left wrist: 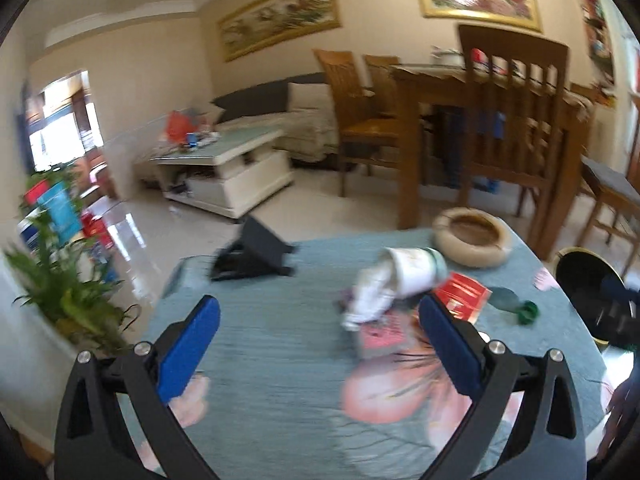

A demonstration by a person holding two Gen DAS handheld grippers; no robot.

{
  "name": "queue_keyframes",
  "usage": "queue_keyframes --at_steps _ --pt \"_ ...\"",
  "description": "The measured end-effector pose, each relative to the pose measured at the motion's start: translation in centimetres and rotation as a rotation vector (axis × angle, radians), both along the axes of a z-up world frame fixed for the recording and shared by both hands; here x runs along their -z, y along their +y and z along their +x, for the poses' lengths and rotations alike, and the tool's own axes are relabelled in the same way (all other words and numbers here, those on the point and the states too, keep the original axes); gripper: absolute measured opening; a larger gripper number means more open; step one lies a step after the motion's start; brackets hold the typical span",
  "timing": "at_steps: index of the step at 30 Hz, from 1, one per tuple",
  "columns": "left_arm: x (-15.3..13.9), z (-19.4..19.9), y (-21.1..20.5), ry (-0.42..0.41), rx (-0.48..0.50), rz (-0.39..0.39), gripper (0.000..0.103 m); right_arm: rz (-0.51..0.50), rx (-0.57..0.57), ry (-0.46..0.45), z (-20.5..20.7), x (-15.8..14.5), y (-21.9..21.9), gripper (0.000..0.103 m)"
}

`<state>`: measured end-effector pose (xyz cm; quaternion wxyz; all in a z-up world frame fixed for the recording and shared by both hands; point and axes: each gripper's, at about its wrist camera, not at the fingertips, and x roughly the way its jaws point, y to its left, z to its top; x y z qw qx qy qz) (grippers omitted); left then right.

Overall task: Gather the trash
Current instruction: 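Move both tools back over the table toward the remaining trash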

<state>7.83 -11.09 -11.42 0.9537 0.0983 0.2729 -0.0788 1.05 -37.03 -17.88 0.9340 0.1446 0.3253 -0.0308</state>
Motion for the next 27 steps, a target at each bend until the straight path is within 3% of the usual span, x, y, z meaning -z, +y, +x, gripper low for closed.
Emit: queue_keyframes --at_steps 4,6,10,14,16,21,24,27 --pt "-1.1 0.2 3.5 -0.004 -0.045 -0.056 0.100 -0.054 -0.044 0.008 0.8 -1.9 3.7 0.100" --pt "-1.4 0.0 4.8 0.000 -0.052 -0.093 0.100 -0.213 -0.057 0.091 1.7 -2.8 6.1 0.100" --pt "-1.9 -0.1 6.8 -0.004 -0.067 -0.141 0.100 -0.419 -0.051 0.167 1.8 -3.0 9.0 0.100" --pt "-2.1 -0.2 7.5 -0.017 -0.078 -0.159 0.100 -0.564 -0.022 0.111 0.9 -4.4 11.1 0.100" --pt "-2.1 -0.2 7.7 -0.020 -0.083 -0.159 0.100 -0.560 -0.015 0.071 0.5 -5.2 11.2 0.100" --pt "-2.0 -0.1 7.6 -0.016 -0.092 -0.148 0.100 -0.422 -0.058 -0.052 -0.6 -7.0 10.4 0.100" --pt "-1.8 0.1 7.6 -0.015 -0.104 -0.135 0.100 -0.315 -0.116 -0.053 -0.2 -6.4 9.5 0.100" --pt "-1.3 0.1 7.5 -0.008 -0.105 -0.109 0.100 -0.316 -0.122 -0.020 0.2 -4.5 9.1 0.100"
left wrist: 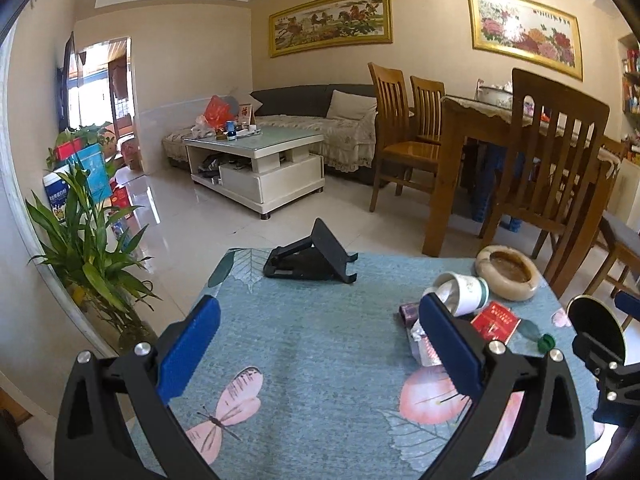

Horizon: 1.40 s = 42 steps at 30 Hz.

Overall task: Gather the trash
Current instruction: 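Move both tools back over the table toward the remaining trash, then grasp the red cigarette pack with the right gripper while the left gripper grasps the red card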

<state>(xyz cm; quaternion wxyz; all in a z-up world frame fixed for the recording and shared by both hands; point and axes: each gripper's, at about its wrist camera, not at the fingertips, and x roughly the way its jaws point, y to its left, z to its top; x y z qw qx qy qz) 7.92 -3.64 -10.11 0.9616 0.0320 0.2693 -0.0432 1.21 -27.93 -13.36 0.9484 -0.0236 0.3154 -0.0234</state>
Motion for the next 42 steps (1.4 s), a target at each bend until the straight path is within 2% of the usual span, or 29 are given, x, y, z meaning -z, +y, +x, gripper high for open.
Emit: queue_keyframes --at_steps 5,13,14,16,17,18,19,20,21,22,25,28,29,31,33,36,42 --pt "1.5 0.3 -0.1 0.026 0.004 0.020 0.100 0.094 -0.058 0.061 0.6 3.8 -1.2 0.100" --pt "3.0 1.7 1.3 0.060 -0.019 0.004 0.100 0.189 -0.137 0.103 3.1 5.5 -1.8 0.099" --pt "3.3 2.0 1.5 0.069 -0.020 0.000 0.100 0.194 -0.155 0.105 3.6 5.7 -1.6 0.095" --pt "3.8 2.3 1.9 0.084 -0.025 -0.005 0.100 0.211 -0.183 0.125 4.5 6.2 -1.3 0.073" --pt "4.1 2.4 2.1 0.088 -0.028 -0.004 0.100 0.240 -0.210 0.148 5.5 6.6 -1.1 0.050" --pt "4.4 2.6 2.2 0.095 -0.030 -0.004 0.100 0.245 -0.221 0.164 6.1 6.9 -0.9 0.034" --pt "4.6 2.8 2.3 0.101 -0.030 -0.006 0.100 0.216 -0.224 0.176 7.0 7.2 -0.3 0.034" --pt "4.8 2.9 2.3 0.107 -0.029 -0.008 0.100 0.178 -0.221 0.174 7.4 7.4 0.2 0.040" --pt "4.9 3.0 2.4 0.111 -0.027 -0.010 0.100 0.138 -0.214 0.167 7.7 7.4 0.7 0.060" --pt "5.1 3.1 2.6 0.112 -0.027 -0.010 0.100 0.114 -0.219 0.152 8.0 7.3 1.2 0.069" --pt "5.4 3.4 2.9 0.111 -0.035 -0.005 0.100 0.078 -0.229 0.166 9.1 7.6 1.9 0.070" --pt "6.0 3.9 3.2 0.132 -0.034 -0.021 0.100 0.071 -0.242 0.209 10.6 8.6 2.3 0.051" --pt "6.2 4.1 3.2 0.137 -0.033 -0.023 0.100 0.063 -0.235 0.220 11.0 8.9 2.3 0.037" --pt "6.5 4.3 3.2 0.142 -0.031 -0.020 0.100 0.073 -0.238 0.237 11.6 9.3 2.3 0.031" --pt "6.8 4.3 3.0 0.144 -0.025 -0.014 0.100 0.075 -0.231 0.260 12.0 9.9 2.1 0.019" --pt "7.1 4.4 2.7 0.149 -0.017 -0.010 0.100 0.086 -0.229 0.259 11.6 9.8 2.0 0.016" --pt "7.6 4.3 2.0 0.167 0.006 -0.042 0.100 0.127 -0.246 0.146 8.0 6.8 0.8 0.013"
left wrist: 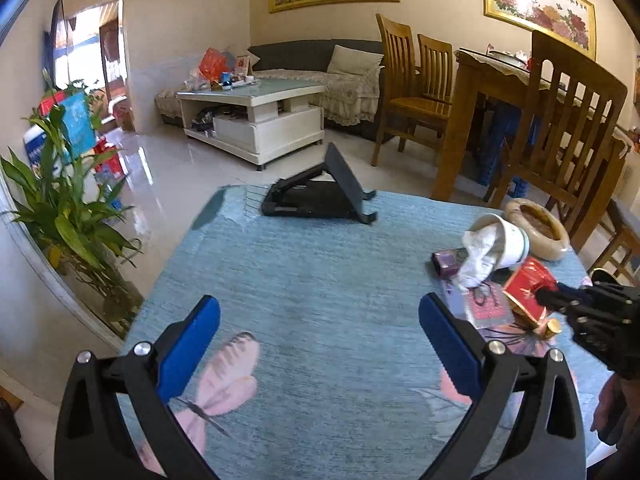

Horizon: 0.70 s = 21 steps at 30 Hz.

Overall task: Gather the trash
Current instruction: 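Grasp the red cigarette pack with the right gripper while the left gripper grasps the red card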

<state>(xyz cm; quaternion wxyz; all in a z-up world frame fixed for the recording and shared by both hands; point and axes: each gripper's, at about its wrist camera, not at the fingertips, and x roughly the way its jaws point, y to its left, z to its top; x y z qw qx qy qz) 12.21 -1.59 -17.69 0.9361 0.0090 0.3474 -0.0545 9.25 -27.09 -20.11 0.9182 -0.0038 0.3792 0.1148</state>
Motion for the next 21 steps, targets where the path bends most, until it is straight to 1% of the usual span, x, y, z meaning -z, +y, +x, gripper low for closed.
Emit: queue_keyframes --at_steps 2,3,6,8,11,13,15,17,18,21 --pt "0.3 -0.3 -0.9 0.006 0.026 -0.027 0.100 0.004 -0.001 -0.025 -1.4 -1.2 -1.0 0.013" --pt "0.6 -0.5 -2.1 0.009 0.044 -0.021 0.100 0.003 0.002 -0.034 -1.9 -1.6 -1.6 0.013" --pt "1.6 -0.8 -5.6 0.010 0.081 0.028 0.100 0.034 0.028 -0.061 -3.7 -2.2 -4.3 0.013" --pt "2.9 -0.3 -9.1 0.039 0.128 0.056 0.100 0.067 0.050 -0.074 -4.3 -2.1 -6.0 0.013" --pt "4.3 0.6 -12.6 0.084 0.161 0.089 0.100 0.155 0.081 -0.064 -4.8 -1.2 -8.4 0.013" --pt "4.9 1.5 -14.5 0.099 0.169 0.095 0.100 0.166 0.080 -0.079 -5.1 -1.7 -8.6 0.013" --pt "5.1 2.1 -15.5 0.103 0.168 0.086 0.100 0.174 0.068 -0.108 -5.5 -2.6 -8.8 0.013" --pt "5.4 2.7 -16.0 0.120 0.172 0.052 0.100 0.203 0.064 -0.115 -5.6 -3.0 -9.0 0.013" --pt "5.7 2.9 -16.0 0.128 0.169 0.047 0.100 0.211 0.062 -0.116 -5.6 -3.0 -9.1 0.013" --pt "6.7 3.7 -15.9 0.156 0.117 0.068 0.099 0.223 0.050 -0.134 -5.8 -3.5 -9.0 0.013"
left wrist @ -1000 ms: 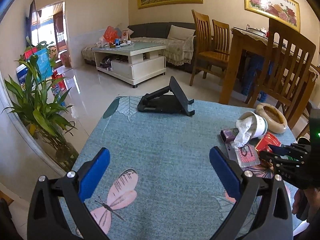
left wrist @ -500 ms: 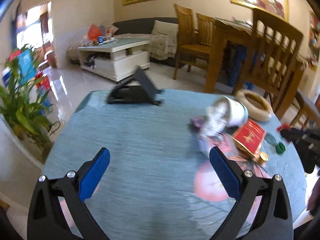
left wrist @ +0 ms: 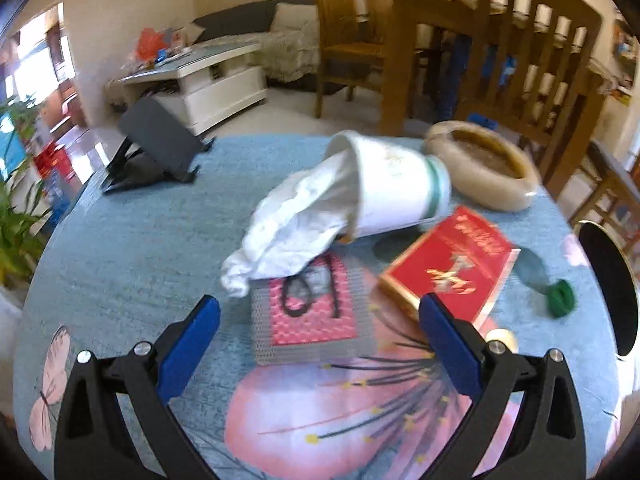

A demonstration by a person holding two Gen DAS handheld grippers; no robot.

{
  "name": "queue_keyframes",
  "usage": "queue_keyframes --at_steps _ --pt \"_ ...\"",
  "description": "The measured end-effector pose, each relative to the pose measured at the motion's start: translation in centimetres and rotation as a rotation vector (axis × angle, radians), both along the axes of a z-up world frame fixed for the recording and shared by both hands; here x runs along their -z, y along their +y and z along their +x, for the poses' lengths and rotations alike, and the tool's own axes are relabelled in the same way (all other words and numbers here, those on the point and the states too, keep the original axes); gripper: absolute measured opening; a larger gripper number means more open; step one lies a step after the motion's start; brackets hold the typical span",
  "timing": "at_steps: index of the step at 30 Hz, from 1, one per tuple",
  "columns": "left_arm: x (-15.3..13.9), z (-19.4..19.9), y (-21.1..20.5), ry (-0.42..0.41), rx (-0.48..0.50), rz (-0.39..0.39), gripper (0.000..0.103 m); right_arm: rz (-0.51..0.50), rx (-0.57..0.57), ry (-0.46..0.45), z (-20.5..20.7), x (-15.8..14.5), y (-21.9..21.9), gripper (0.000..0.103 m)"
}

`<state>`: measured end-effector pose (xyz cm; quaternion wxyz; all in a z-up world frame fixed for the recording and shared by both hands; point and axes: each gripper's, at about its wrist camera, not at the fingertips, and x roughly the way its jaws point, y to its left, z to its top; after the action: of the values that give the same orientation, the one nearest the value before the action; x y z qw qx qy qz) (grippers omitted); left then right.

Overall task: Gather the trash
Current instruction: 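Grasp the red cigarette pack with the right gripper while the left gripper grasps the red card, then carry the red card and small red item to the black bin and release both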

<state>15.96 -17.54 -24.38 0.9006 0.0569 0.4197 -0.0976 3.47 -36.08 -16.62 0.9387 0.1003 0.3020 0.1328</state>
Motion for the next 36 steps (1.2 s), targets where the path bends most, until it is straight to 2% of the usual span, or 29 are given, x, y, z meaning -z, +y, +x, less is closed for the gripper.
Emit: queue_keyframes --at_steps 3,4,5,8,13,17,21,25,28,33,36 --pt "0.4 0.5 0.6 0.020 -0.053 0.007 0.081 0.017 -0.002 -0.018 -0.2 -0.4 -0.1 0.013" --pt "0.4 0.6 0.5 0.018 -0.060 0.021 0.065 0.020 -0.001 -0.018 -0.3 -0.4 -0.1 0.013" --pt "0.5 0.7 0.5 0.022 -0.062 0.038 0.058 0.024 0.001 -0.018 -0.3 -0.4 -0.1 0.013" --pt "0.5 0.3 0.9 0.043 -0.062 0.044 0.057 0.031 0.009 -0.021 -0.5 -0.4 -0.4 0.013" --pt "-0.3 -2.5 4.0 0.064 -0.042 -0.028 0.057 0.030 0.013 -0.025 -0.7 -0.6 -0.7 0.013" --pt "-1.8 -5.2 6.1 0.021 -0.011 -0.043 0.057 0.026 0.011 -0.031 -0.8 -0.7 -0.8 0.013" --pt "-4.0 -7.1 5.8 -0.021 0.024 -0.068 0.058 0.026 0.062 -0.001 -0.9 -0.2 -2.3 0.013" --pt "-6.2 -8.9 2.0 -0.076 0.126 -0.063 0.058 -0.029 0.222 0.058 -1.6 1.1 -6.7 0.013" --pt "-7.2 -10.2 -1.9 -0.103 0.221 -0.063 0.058 -0.053 0.372 0.126 -3.0 2.3 -12.2 0.013" --pt "-7.9 -11.9 -8.4 -0.122 0.347 -0.067 0.058 -0.054 0.508 0.185 -5.3 3.8 -18.3 0.013" --pt "-8.2 -13.0 -12.0 -0.137 0.403 -0.067 0.058 -0.042 0.536 0.174 -6.5 3.9 -19.8 0.013"
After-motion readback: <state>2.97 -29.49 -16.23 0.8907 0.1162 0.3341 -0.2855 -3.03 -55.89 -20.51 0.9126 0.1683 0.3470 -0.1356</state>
